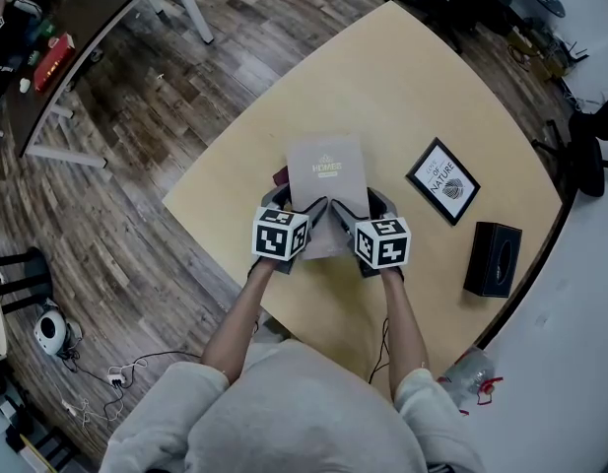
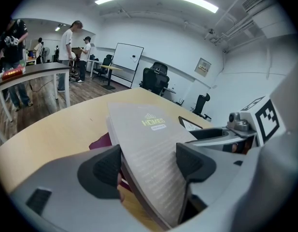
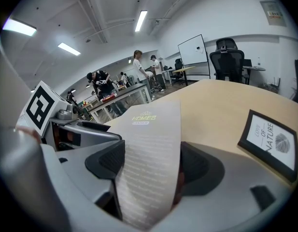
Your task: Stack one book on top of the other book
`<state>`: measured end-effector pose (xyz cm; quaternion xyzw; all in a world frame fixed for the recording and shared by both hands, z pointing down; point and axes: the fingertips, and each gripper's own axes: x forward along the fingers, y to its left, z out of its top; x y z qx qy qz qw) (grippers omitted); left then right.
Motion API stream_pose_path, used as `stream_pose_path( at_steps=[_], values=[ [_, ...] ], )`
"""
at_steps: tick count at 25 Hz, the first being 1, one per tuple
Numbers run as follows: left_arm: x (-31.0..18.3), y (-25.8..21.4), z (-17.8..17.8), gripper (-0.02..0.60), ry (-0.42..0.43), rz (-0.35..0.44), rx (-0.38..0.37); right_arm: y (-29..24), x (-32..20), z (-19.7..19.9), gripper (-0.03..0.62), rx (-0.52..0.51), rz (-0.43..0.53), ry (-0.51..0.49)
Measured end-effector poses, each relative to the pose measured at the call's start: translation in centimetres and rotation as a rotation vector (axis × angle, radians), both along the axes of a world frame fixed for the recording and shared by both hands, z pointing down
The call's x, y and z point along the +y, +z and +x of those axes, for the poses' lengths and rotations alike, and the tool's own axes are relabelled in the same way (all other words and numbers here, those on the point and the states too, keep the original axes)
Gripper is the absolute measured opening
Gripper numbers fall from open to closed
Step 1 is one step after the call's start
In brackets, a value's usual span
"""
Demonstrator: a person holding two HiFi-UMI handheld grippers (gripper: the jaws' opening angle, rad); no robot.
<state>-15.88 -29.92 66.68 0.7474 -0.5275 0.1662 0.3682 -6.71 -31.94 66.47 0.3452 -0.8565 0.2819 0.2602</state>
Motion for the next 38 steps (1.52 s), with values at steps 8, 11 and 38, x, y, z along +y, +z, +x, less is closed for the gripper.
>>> stream_pose_path(
  at_steps=[8,11,38],
  values=[
    [0.0,0.1,0.0,0.354,-0.006,0.007,0.009,0.0,0.0,0.0,0.35,-0.008,0.006,0.002],
    [0.0,0.0,0.0,0.356,-0.01,0.004,0.028,0.0,-0.1,0.1,0.348,-0.003,0.014,0.003],
    [2.8,-8.7,-2.0,0.285,-0.014,0.208,-0.088,-9.2,1.1,3.1,0.242,-0.024,0.266,0.081]
  ],
)
